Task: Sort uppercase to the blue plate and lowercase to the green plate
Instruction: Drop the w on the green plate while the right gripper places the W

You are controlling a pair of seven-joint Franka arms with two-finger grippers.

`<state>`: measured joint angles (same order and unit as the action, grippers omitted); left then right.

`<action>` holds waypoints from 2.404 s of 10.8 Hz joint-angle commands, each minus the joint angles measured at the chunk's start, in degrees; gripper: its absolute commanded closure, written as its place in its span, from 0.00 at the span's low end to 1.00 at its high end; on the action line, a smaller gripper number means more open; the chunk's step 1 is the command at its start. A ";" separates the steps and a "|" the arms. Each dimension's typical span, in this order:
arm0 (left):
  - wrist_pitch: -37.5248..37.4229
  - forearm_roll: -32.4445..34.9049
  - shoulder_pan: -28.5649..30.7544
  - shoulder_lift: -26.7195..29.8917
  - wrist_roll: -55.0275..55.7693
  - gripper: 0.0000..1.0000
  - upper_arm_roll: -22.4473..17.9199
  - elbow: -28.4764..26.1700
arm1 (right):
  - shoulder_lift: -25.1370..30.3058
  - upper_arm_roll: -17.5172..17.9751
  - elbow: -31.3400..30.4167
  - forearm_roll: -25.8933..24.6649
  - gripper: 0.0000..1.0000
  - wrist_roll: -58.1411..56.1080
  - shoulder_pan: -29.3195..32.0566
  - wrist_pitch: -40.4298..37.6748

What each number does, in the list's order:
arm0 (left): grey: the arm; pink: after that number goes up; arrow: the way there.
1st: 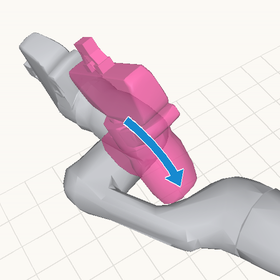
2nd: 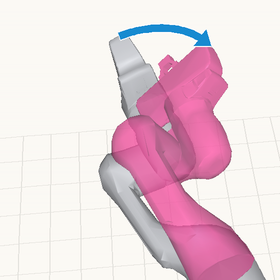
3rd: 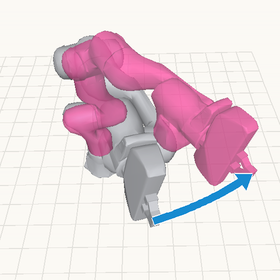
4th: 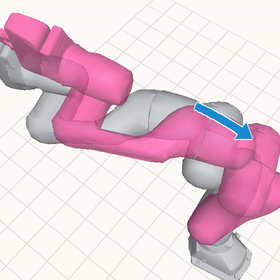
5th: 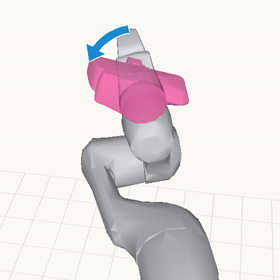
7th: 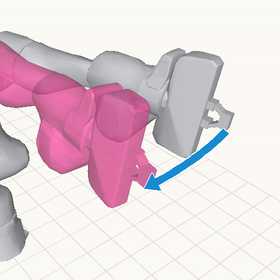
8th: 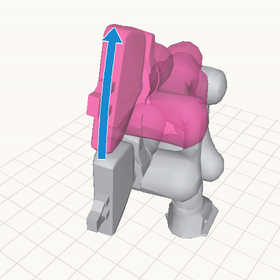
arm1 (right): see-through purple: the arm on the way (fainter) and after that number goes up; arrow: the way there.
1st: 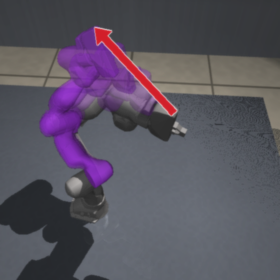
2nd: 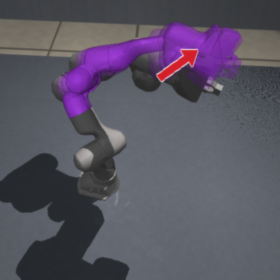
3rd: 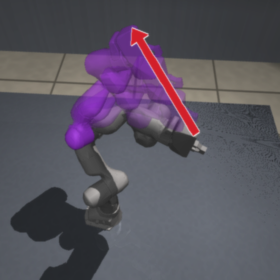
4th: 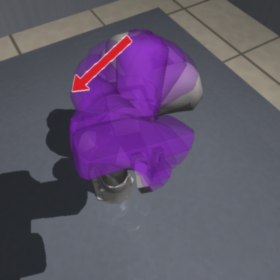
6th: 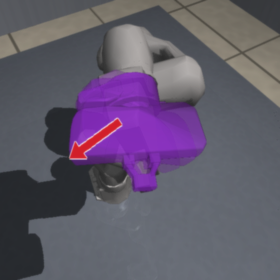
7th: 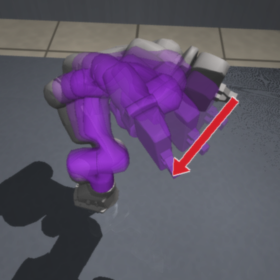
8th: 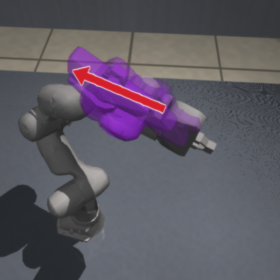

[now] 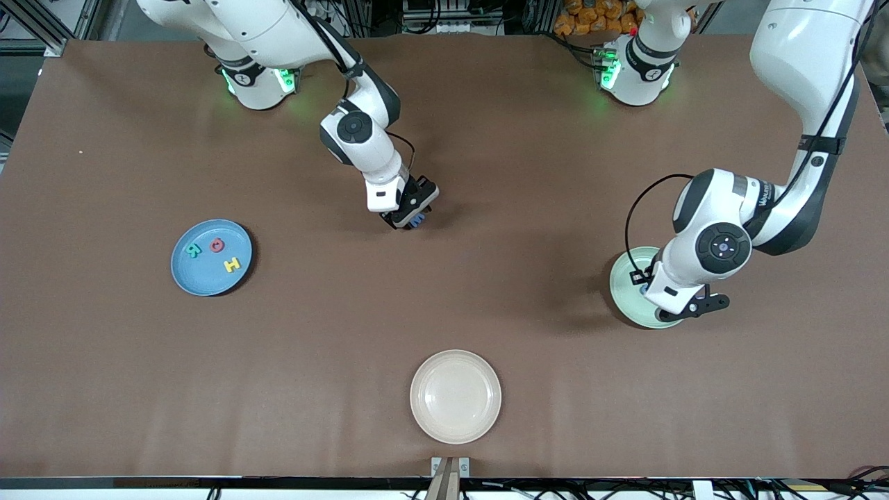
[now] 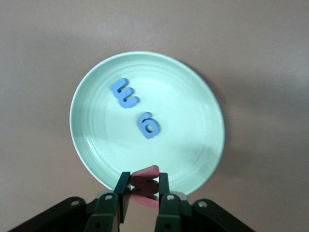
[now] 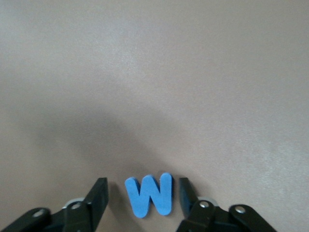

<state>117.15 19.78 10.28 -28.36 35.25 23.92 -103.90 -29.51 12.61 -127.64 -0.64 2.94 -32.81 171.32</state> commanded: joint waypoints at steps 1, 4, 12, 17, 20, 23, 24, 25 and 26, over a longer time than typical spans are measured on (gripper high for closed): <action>2.64 -1.59 2.46 -0.20 -2.29 1.00 0.77 -2.71 | -1.25 -0.48 0.55 -1.99 0.47 1.11 -0.23 -0.37; 3.78 -1.50 3.95 -2.31 -3.43 0.84 0.77 -2.62 | -1.51 -0.57 0.55 -3.04 0.61 1.11 -0.15 -0.37; 3.44 -1.41 3.78 -0.39 -4.66 0.00 3.31 -0.69 | 3.92 -1.89 3.00 -3.93 0.76 -3.70 3.62 -14.13; 2.47 -1.59 3.87 2.43 -4.23 0.00 11.73 -0.69 | 9.55 -12.75 3.80 -3.84 0.77 -24.34 6.36 -28.21; 2.47 -1.33 2.91 2.08 -3.87 0.00 19.29 -0.60 | 11.66 -23.92 3.63 -3.40 0.77 -36.13 7.14 -38.92; 2.56 -0.80 -4.71 1.29 -4.66 0.00 21.95 -0.51 | 12.37 -30.35 2.93 -3.05 0.77 -41.25 8.55 -46.16; 2.73 -0.71 -7.96 1.11 -4.66 0.00 21.95 0.10 | 12.11 -30.54 1.71 -3.05 0.76 -41.52 9.43 -46.16; 2.82 -0.54 -11.04 -0.19 -4.84 0.00 21.95 1.23 | 12.11 -30.54 0.39 -2.96 0.76 -41.52 9.96 -46.16; 3.17 -0.36 -14.73 -1.42 -5.62 0.00 21.87 2.38 | 11.94 -30.63 -0.32 -2.96 0.75 -41.61 10.14 -45.73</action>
<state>120.36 19.77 -0.50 -27.83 31.66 46.25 -103.82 -18.84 -18.25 -125.56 -3.51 -38.09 -23.03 125.14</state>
